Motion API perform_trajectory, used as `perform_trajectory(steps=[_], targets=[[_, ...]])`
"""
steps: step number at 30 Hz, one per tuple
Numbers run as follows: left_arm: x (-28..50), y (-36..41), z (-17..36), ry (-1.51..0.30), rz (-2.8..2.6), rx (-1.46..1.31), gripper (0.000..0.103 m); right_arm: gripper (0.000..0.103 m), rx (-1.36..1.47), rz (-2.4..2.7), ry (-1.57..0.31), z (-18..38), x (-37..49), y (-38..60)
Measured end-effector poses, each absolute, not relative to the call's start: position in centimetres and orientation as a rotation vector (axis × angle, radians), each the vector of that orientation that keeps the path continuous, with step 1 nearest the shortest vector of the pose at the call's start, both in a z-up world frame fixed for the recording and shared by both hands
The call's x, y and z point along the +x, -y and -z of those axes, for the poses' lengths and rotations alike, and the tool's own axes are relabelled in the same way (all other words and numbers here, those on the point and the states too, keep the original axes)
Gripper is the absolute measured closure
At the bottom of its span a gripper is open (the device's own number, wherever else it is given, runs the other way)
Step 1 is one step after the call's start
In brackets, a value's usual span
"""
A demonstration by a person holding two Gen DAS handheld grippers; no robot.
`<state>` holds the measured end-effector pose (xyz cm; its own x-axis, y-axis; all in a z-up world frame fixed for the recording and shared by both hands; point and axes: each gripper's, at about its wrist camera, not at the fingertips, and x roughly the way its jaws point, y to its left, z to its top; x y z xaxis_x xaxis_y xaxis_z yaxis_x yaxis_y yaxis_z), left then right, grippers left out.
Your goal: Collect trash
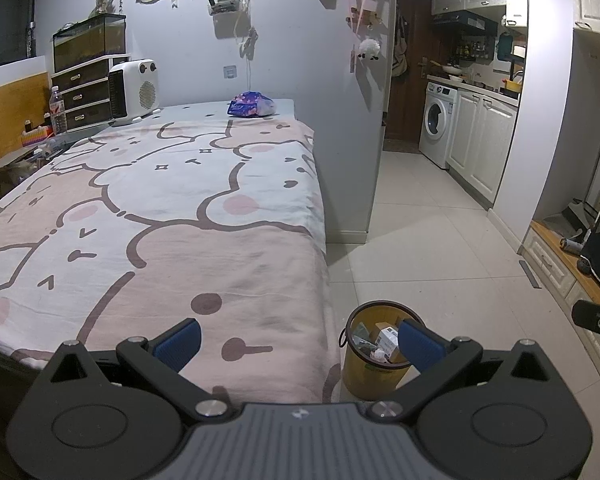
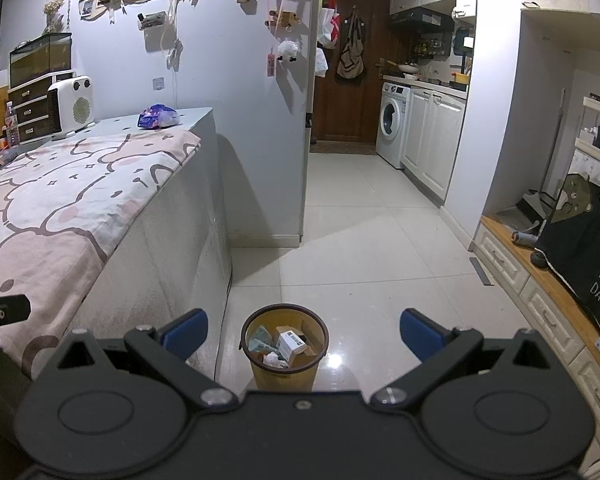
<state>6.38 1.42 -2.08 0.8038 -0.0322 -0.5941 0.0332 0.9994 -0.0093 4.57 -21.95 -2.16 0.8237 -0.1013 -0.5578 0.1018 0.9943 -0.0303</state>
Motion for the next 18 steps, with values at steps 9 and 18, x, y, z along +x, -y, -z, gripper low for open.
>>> perform_trajectory(steps=[9,18], targets=[[6.38,-1.41,2.08,-0.636,0.036,0.001,0.000,0.000,0.000,0.108,-0.593,2.16,4.59,21.96],[6.38,-1.15,2.11,-0.638,0.039,0.001,0.000,0.000,0.001,0.108,-0.594,2.15,4.60,22.01]])
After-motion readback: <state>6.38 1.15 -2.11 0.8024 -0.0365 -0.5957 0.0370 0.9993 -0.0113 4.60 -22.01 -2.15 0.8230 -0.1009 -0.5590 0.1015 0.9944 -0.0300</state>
